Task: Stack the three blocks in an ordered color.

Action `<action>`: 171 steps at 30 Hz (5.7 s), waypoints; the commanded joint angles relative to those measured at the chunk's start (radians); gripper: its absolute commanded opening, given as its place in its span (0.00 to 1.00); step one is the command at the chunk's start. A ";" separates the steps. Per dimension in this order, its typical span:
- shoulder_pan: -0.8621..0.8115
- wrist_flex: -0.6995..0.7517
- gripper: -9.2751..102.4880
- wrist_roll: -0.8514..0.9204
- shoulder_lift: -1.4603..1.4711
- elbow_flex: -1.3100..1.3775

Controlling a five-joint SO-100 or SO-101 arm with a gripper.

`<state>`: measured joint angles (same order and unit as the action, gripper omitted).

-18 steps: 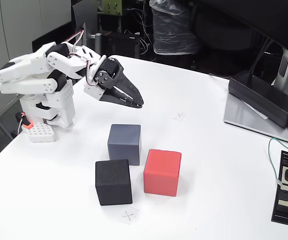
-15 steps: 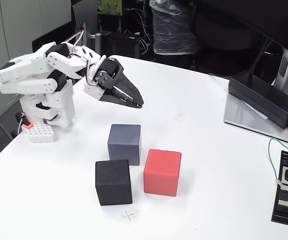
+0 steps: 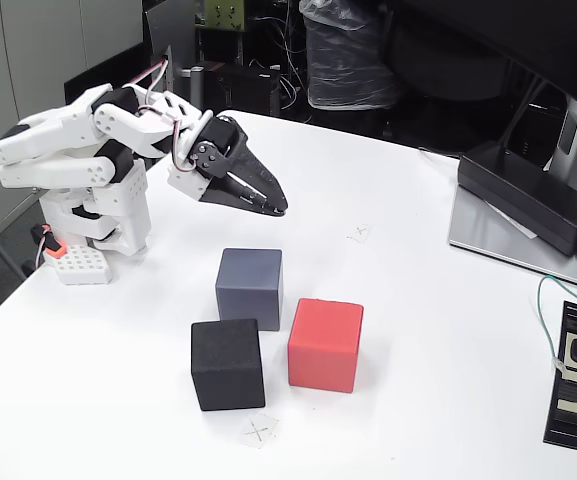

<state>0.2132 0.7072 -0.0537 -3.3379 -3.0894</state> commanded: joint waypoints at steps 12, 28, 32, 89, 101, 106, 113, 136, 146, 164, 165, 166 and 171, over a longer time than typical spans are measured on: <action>-0.003 -0.015 0.08 -0.003 -0.002 0.003; -0.002 -0.014 0.08 0.000 -0.002 0.011; 0.006 -0.014 0.09 0.020 -0.002 0.014; -0.138 0.476 0.32 0.288 0.609 0.962; -0.133 0.730 0.32 0.341 1.048 1.213; -0.143 0.847 0.32 0.503 1.131 1.238; -0.215 0.845 0.32 0.565 1.226 1.175; -0.291 0.626 0.32 0.676 1.229 0.888; -0.291 0.626 0.37 0.675 1.224 0.885; -0.291 0.626 0.41 0.673 1.235 0.867; -0.291 0.624 0.41 0.675 1.235 0.857; -0.291 0.624 0.41 0.676 1.235 0.845; -0.291 0.617 0.41 0.681 1.235 0.811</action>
<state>-0.0736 1.3346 0.6151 -2.1016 -2.2749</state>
